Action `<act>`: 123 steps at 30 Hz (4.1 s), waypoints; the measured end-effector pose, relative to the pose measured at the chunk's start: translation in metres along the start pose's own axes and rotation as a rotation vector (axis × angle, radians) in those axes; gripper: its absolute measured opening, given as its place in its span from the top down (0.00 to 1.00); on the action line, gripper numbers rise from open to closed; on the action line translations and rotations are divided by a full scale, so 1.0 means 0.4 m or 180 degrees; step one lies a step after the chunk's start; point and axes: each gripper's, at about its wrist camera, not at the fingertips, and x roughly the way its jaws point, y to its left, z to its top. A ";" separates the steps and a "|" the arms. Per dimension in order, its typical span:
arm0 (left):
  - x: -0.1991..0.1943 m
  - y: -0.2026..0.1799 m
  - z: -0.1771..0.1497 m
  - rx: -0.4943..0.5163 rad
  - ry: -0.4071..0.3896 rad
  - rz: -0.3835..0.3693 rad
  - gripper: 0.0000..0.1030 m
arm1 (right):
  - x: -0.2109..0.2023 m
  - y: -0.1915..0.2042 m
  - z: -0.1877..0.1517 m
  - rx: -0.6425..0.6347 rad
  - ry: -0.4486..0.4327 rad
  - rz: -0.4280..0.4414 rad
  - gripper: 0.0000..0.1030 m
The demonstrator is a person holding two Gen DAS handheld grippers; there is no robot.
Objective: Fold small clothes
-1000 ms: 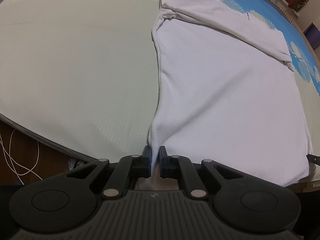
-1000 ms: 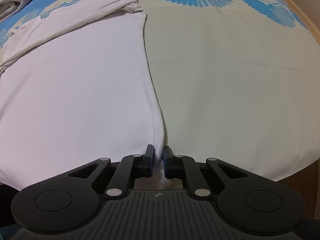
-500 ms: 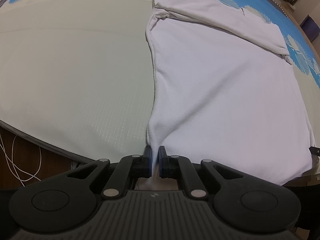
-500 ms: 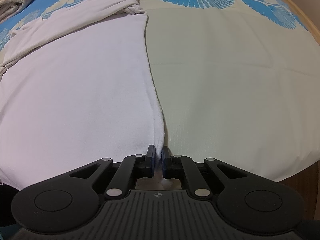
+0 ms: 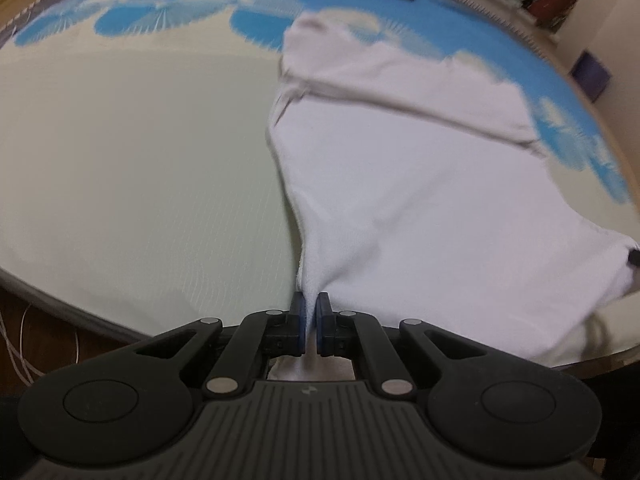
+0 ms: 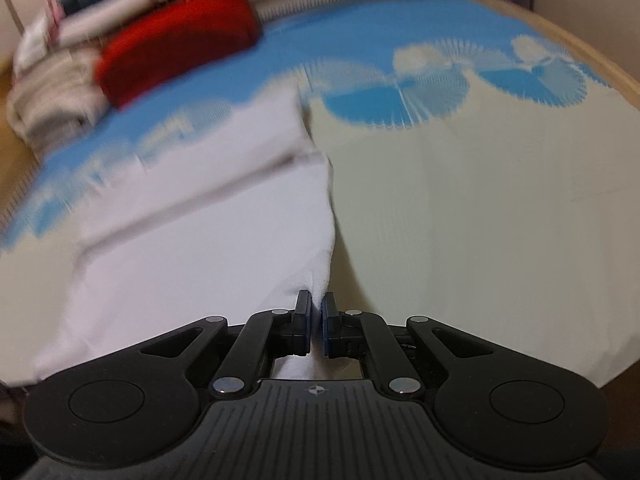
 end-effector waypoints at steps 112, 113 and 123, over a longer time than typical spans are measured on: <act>0.230 0.155 0.294 0.0491 0.0856 -0.0387 0.48 | 0.330 -0.019 0.178 -0.0258 0.1181 0.0112 0.56; 0.228 0.157 0.294 0.0487 0.0846 -0.0373 0.48 | 0.323 -0.015 0.175 -0.0282 0.1172 0.0095 0.56; 0.218 0.121 0.281 0.0620 0.0871 -0.0242 0.49 | 0.306 -0.010 0.154 -0.0531 0.1235 -0.0025 0.56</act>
